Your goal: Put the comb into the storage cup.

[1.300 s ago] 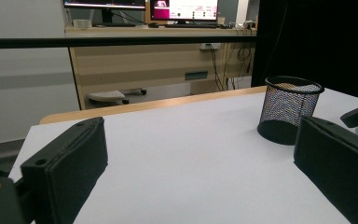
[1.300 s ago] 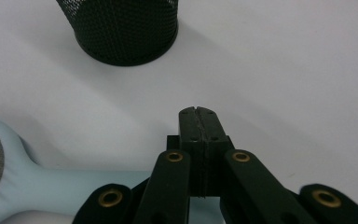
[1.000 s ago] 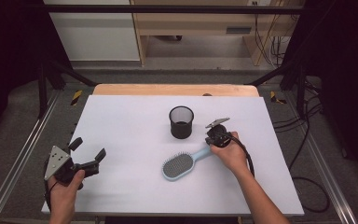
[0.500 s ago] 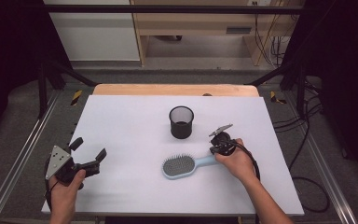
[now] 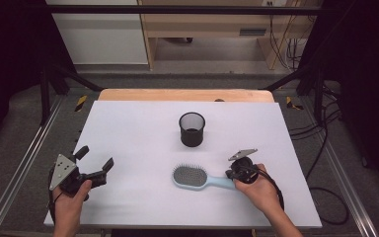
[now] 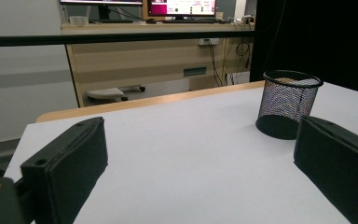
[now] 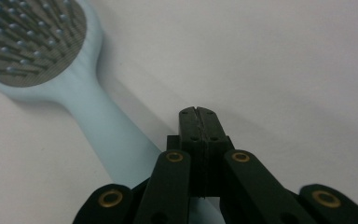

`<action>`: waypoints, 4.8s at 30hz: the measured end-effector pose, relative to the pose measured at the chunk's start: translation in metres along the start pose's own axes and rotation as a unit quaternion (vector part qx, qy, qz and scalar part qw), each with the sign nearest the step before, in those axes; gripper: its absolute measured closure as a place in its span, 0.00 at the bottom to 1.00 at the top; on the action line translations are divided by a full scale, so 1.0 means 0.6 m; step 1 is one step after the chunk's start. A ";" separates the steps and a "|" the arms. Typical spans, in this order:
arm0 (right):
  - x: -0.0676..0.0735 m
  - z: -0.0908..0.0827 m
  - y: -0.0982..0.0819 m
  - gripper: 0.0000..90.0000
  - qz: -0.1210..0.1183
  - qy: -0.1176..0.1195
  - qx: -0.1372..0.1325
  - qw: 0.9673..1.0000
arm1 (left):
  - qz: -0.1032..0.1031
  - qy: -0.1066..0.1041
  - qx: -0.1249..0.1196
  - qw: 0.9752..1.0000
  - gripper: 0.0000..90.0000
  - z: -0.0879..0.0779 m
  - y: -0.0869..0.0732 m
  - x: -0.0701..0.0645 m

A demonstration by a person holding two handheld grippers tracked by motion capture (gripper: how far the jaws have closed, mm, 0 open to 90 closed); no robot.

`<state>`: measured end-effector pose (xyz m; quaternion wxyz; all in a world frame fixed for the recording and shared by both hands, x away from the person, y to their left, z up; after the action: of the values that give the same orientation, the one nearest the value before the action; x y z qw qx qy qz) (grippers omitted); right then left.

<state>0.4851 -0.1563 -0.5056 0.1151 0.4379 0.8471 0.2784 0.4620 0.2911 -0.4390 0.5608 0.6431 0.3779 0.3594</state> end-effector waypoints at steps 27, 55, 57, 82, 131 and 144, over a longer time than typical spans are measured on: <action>0.101 -0.034 -0.039 1.00 -0.049 0.046 -0.005 0.998 | 0.001 -0.002 0.002 1.000 0.03 0.000 -0.001 -0.001; 0.137 -0.043 0.009 0.42 -0.072 0.057 -0.006 0.996 | 0.000 -0.002 0.002 1.000 0.03 0.000 0.000 0.000; 0.141 -0.039 0.010 0.38 -0.074 0.055 -0.003 0.996 | 0.000 -0.003 0.002 1.000 0.03 0.000 0.000 0.000; 0.151 -0.005 0.006 0.58 -0.065 0.057 0.045 0.995 | 0.003 -0.005 0.005 1.000 0.03 0.001 -0.001 -0.001; 0.090 -0.050 0.086 0.77 -0.028 -0.013 -0.154 0.988 | -0.025 -0.067 0.008 0.997 0.02 0.006 0.020 -0.051; 0.081 -0.052 0.123 0.77 -0.016 -0.014 -0.251 0.968 | -0.046 -0.093 -0.017 0.994 0.02 0.042 0.080 -0.073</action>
<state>0.4927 -0.0947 -0.4358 0.2374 0.3850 0.7554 0.4741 0.4685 0.2366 -0.3959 0.6203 0.6458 0.3475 0.2782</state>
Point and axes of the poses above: each handheld gripper's, and its own axes: z roughly forward along the jaws, y roughly out of its top, x roughly to its left, the point moved 5 cm from there along z, roughly forward along the jaws, and after that the axes turned 2 degrees about z, right-handed, at the moved point
